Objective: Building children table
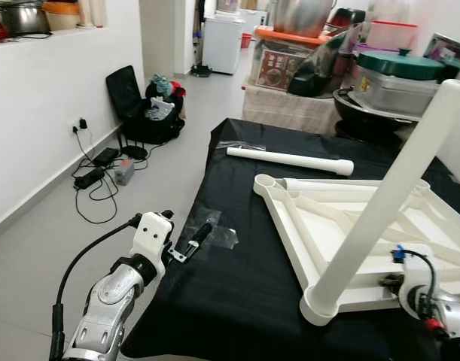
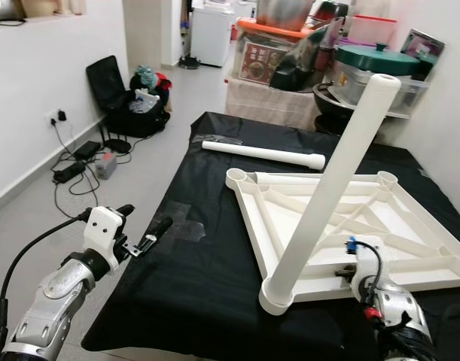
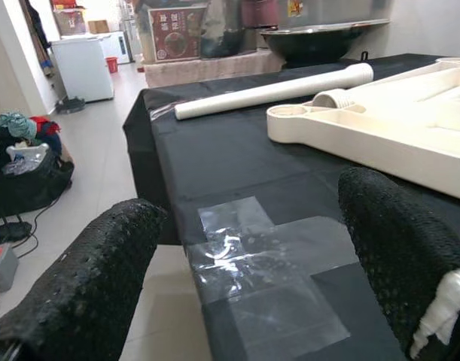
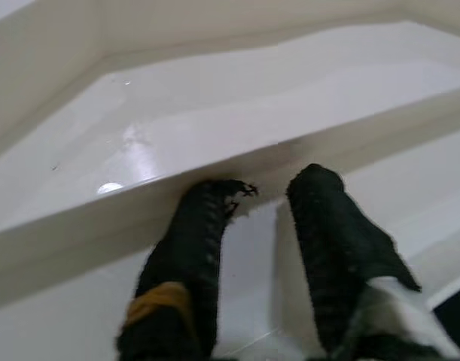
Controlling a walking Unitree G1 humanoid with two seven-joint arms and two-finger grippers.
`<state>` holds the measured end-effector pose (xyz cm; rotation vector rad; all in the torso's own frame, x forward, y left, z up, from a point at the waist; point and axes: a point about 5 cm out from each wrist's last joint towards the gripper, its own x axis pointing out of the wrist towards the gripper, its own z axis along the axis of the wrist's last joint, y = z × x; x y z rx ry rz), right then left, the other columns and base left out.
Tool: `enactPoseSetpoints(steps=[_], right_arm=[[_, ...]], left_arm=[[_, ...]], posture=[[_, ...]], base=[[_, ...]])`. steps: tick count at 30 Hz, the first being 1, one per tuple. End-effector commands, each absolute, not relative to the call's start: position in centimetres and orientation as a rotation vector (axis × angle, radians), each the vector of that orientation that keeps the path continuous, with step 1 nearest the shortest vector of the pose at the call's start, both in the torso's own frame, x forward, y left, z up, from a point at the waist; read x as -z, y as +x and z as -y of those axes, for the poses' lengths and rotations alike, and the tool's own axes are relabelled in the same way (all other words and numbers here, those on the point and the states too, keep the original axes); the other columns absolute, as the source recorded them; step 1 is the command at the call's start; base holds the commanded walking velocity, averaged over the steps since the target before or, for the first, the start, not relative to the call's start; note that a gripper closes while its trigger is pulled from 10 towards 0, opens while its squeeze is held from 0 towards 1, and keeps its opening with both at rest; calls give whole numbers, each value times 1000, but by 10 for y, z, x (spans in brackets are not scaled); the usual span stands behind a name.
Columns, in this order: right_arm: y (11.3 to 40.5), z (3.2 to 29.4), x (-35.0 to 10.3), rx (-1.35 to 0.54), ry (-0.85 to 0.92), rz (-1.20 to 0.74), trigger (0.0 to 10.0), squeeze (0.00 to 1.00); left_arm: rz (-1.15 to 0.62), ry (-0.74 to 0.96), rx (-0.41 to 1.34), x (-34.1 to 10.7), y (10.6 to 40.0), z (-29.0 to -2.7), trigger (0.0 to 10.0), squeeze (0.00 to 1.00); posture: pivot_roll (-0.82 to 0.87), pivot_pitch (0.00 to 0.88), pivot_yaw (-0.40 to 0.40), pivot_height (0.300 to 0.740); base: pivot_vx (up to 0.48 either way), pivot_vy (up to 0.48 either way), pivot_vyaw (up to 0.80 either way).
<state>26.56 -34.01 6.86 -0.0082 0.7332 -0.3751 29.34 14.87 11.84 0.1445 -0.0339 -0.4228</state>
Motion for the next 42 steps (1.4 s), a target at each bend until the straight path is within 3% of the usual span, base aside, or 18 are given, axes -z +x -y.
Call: enactPoseSetpoints(steps=[1,6,8,12,14,18,20,22,30,34,42], right_arm=[[242,342,-40,443,115,-855,10000,1000],[235,349,-34,566,267,-873,10000,1000],[240,357,-42,662,408,-767,10000,1000],[247,360,-52,675,447,-691,10000,1000],[247,360,-52,675,447,-691,10000,1000],[281,360,-126,658,373,-321,10000,1000],[281,360,-126,658,373,-321,10000,1000],[290,352,-155,643,297,-212,10000,1000],[284,355,-141,782,169,-365,10000,1000],[262,371,-131,1021,100,-394,10000,1000],[255,373,-124,1093,72,-437,10000,1000]], left_arm=[[20,168,442,-117,295,-146,10000,0],[8,173,452,-115,295,-145,10000,0],[4,174,456,-114,294,-144,10000,0],[2,174,457,-114,294,-144,10000,0],[2,174,457,-114,294,-144,10000,0],[1,178,461,-114,295,-146,10000,0],[1,178,461,-114,295,-146,10000,0],[0,177,468,-113,295,-143,10000,0],[2,175,473,-113,295,-140,10000,0],[0,174,458,-113,295,-144,10000,0],[-3,175,460,-111,294,-143,10000,0]], posture=[[28,0,-74,740],[26,0,-74,740],[28,0,-75,740],[28,0,-74,740],[28,0,-74,740],[18,0,-66,740],[18,0,-66,740],[16,0,-67,740],[20,0,-74,740],[26,0,-82,740],[21,0,-82,740]], base=[[0,0,0],[0,0,0],[0,0,0],[0,0,0],[0,0,0],[0,0,0],[0,0,0],[0,0,0],[0,0,0],[0,0,0],[0,0,0]])
